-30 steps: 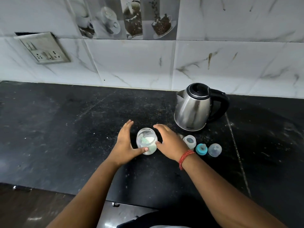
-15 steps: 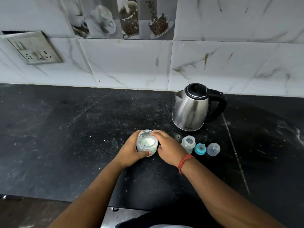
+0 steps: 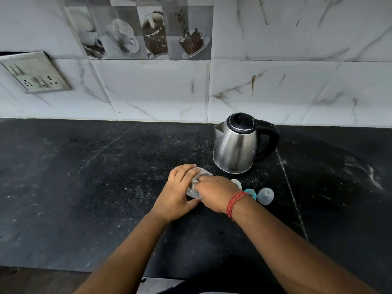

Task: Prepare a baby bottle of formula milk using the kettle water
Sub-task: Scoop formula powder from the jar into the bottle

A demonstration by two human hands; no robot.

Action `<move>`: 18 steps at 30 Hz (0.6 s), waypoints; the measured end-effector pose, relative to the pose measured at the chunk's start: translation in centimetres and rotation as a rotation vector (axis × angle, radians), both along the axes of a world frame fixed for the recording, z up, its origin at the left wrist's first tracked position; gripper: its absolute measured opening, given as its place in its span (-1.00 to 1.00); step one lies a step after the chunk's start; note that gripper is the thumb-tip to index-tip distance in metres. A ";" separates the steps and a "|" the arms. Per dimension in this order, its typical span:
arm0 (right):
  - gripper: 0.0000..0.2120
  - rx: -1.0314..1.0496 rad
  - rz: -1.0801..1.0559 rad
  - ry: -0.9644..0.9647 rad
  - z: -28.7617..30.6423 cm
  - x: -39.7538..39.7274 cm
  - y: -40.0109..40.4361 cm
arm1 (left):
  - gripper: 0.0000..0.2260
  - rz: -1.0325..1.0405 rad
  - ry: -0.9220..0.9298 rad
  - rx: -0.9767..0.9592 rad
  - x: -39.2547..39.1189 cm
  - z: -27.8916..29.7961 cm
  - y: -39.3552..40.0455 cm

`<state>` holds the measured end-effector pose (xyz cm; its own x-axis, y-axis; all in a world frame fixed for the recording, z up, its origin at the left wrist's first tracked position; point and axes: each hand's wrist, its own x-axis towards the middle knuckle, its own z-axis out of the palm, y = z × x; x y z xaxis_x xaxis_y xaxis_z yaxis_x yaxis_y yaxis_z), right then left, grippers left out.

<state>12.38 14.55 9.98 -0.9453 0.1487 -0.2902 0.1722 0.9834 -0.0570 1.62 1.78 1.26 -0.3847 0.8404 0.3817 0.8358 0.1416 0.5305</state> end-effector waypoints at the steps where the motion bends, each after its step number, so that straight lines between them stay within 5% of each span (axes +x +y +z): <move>1: -0.64 0.022 -0.018 -0.012 -0.1 0.1 0.1 | -0.32 -0.004 0.039 0.009 0.2 0.2 0.2; 11: -0.69 -0.065 -0.055 0.007 -0.8 1.5 2.2 | -0.33 -0.013 0.161 0.047 2.1 1.1 1.7; 18: -0.67 -0.104 -0.064 0.538 -1.9 3.4 2.7 | -0.28 0.076 -0.018 0.084 3.1 1.5 1.8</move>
<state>15.73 17.29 8.09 -0.9542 0.2073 0.2156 0.1513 0.9563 -0.2502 4.73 3.60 2.73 -0.4532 0.7742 0.4418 0.8147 0.1585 0.5578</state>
